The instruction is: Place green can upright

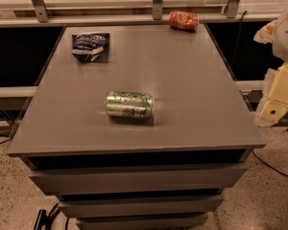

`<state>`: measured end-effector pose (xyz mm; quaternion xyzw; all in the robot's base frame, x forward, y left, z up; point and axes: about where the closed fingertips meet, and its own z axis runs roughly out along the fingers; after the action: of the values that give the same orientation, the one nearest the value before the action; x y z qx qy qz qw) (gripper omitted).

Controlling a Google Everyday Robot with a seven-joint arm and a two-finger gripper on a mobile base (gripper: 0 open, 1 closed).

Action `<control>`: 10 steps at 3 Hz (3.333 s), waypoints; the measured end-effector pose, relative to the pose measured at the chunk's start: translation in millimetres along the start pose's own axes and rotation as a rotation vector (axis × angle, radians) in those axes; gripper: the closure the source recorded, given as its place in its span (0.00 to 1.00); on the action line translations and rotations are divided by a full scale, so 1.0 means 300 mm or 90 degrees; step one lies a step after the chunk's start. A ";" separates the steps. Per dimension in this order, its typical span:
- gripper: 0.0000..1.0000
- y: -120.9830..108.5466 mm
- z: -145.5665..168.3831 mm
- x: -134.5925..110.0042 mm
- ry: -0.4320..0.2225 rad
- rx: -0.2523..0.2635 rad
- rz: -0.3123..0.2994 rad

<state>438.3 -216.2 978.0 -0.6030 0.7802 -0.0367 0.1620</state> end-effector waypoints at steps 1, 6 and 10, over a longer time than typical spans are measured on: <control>0.00 0.000 0.000 0.000 0.000 0.000 0.000; 0.00 -0.034 0.035 -0.248 -0.175 0.003 -0.366; 0.00 0.075 0.156 -0.358 -0.080 0.032 -0.742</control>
Offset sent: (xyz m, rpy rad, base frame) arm 0.0045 0.0217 0.0069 -0.0088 -0.0340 0.0585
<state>454.8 -101.3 950.3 -0.9296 0.3075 -0.1023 0.1756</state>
